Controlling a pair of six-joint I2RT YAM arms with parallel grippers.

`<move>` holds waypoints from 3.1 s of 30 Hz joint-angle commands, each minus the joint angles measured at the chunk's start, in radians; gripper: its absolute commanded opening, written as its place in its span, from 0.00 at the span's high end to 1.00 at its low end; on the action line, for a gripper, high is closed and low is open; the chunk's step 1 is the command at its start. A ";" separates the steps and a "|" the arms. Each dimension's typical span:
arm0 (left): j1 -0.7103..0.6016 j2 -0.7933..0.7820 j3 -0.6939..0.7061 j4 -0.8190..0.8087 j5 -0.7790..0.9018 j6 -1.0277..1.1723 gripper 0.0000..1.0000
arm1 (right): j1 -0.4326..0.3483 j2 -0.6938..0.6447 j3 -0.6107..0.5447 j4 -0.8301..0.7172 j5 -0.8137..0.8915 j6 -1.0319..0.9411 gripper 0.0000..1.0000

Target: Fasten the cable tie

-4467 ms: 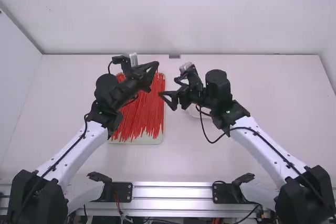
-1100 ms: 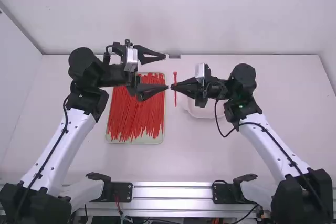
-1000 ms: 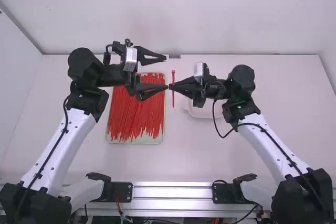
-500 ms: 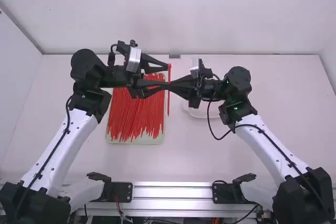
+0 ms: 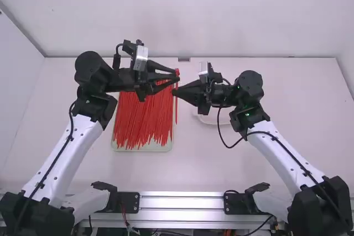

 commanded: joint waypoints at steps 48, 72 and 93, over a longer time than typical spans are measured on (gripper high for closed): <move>0.184 0.453 0.135 -0.053 -0.035 -0.406 0.98 | -0.157 0.006 0.000 -0.652 -0.084 -0.892 0.02; 0.185 0.453 0.134 -0.050 0.100 -1.119 0.98 | 0.018 0.006 0.000 -0.622 -0.083 -1.884 0.02; 0.158 0.453 0.134 -0.047 0.061 -1.203 0.98 | 0.036 0.006 0.000 -0.590 -0.192 -2.317 0.36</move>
